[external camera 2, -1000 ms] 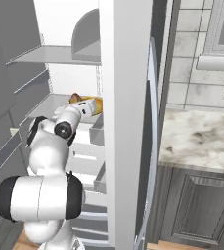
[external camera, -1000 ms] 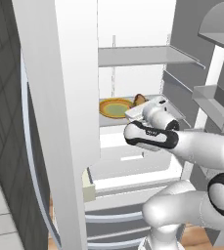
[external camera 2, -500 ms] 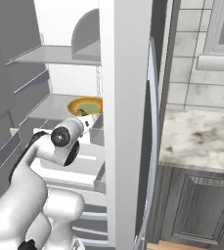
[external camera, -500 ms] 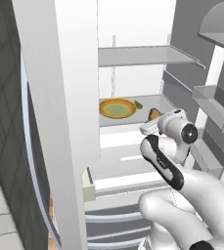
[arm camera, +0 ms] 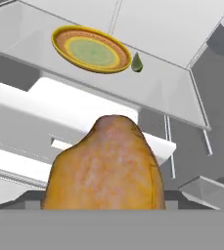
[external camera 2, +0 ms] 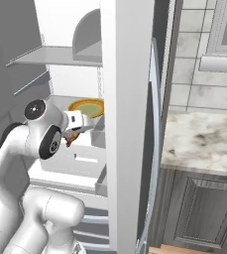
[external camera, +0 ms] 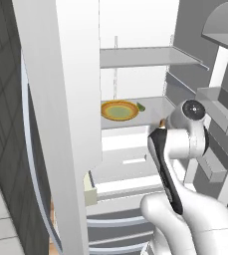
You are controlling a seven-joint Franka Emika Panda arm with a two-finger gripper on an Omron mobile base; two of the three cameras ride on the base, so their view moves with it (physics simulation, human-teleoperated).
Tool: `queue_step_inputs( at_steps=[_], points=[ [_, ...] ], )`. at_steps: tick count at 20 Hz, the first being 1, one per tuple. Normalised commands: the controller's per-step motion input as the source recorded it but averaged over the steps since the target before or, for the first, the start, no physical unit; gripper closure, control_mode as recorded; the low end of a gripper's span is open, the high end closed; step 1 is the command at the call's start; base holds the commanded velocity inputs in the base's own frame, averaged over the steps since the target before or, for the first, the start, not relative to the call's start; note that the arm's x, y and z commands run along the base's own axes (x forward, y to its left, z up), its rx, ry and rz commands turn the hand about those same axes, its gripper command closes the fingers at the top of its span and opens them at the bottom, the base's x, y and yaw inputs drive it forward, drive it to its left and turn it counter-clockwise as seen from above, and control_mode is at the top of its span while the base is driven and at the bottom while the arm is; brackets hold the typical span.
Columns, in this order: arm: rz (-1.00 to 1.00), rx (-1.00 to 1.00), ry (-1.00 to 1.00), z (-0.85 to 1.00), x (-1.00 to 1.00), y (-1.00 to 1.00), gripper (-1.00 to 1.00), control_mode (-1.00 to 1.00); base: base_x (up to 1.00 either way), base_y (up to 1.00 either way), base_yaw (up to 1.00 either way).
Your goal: Transport the chicken drumstick from the fridge to the microwave and turn on the microwave.
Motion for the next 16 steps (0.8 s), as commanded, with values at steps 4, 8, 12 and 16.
queue_step_inputs(
  at_steps=[4,8,12,16],
  points=[
    [-0.05,-0.01,0.06,-0.26,-0.78,-0.04,1.00,-1.00,0.00,0.00,0.00],
    [0.00,0.00,0.00,-0.26,-0.72,-0.01,1.00,-1.00,0.00,0.00,0.00],
    [0.00,0.00,-0.01,-0.13,-0.35,0.00,1.00,-1.00,0.00,0.00,0.00],
    [0.00,0.00,-0.01,0.00,0.00,0.00,1.00,-1.00,0.00,0.00,0.00]
  ],
)
